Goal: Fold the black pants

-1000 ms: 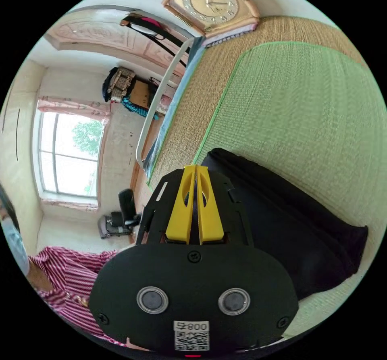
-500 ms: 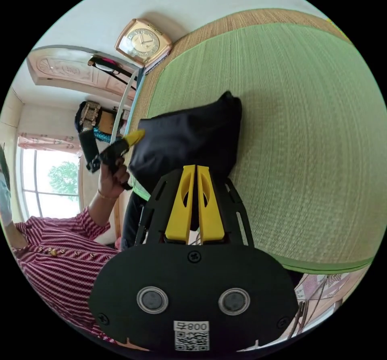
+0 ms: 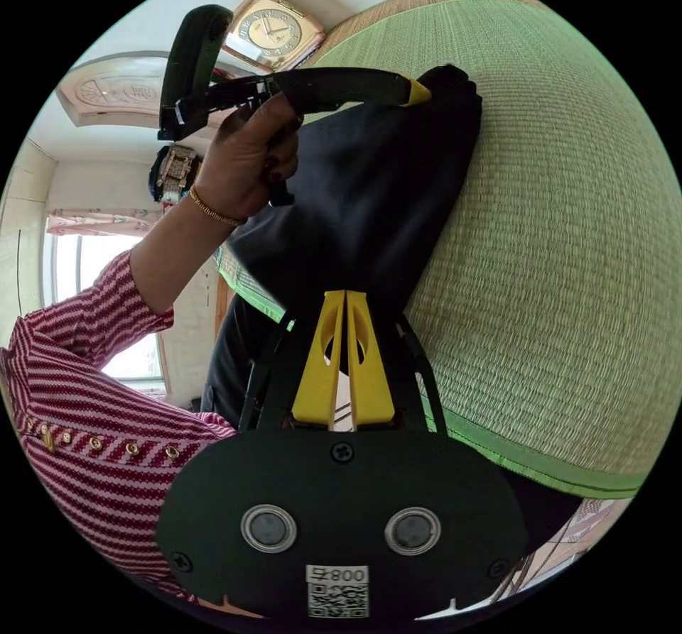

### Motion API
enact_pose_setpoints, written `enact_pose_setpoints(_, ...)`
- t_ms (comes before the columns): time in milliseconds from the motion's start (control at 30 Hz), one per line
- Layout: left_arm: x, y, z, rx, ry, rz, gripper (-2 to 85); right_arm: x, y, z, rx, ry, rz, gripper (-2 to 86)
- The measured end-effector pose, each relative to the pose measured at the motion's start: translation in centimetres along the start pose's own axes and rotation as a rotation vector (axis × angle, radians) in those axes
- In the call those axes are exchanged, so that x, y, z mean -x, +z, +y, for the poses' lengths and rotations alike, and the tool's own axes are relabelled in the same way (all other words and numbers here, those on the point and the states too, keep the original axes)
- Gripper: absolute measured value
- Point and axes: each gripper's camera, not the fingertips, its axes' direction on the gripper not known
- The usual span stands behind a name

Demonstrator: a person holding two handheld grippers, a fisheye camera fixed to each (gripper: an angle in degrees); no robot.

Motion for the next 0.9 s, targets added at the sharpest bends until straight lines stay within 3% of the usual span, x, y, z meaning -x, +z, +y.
enact_pose_setpoints(200,-2.3,0.8,-1.9,0.015,0.082,0.024,3.9,-1.2,0.0,1.5,-0.026,0.014,-0.059,0.1)
enact_pose_setpoints(433,-4.9,2.6,-3.8,0.118,0.214,-0.129,2.0,-1.9,-0.2,2.7,-0.031,0.014,-0.077,0.1)
enact_pose_setpoints(567,-3.3,0.7,-4.1,0.018,0.096,-0.022,1.0,-2.0,-0.2,3.9,-0.054,0.012,-0.07,0.1)
enact_pose_setpoints(900,1.6,2.1,-4.4,-0.006,-0.157,0.175,0.3,-3.2,0.0,7.8,-0.14,0.041,-0.129,0.1)
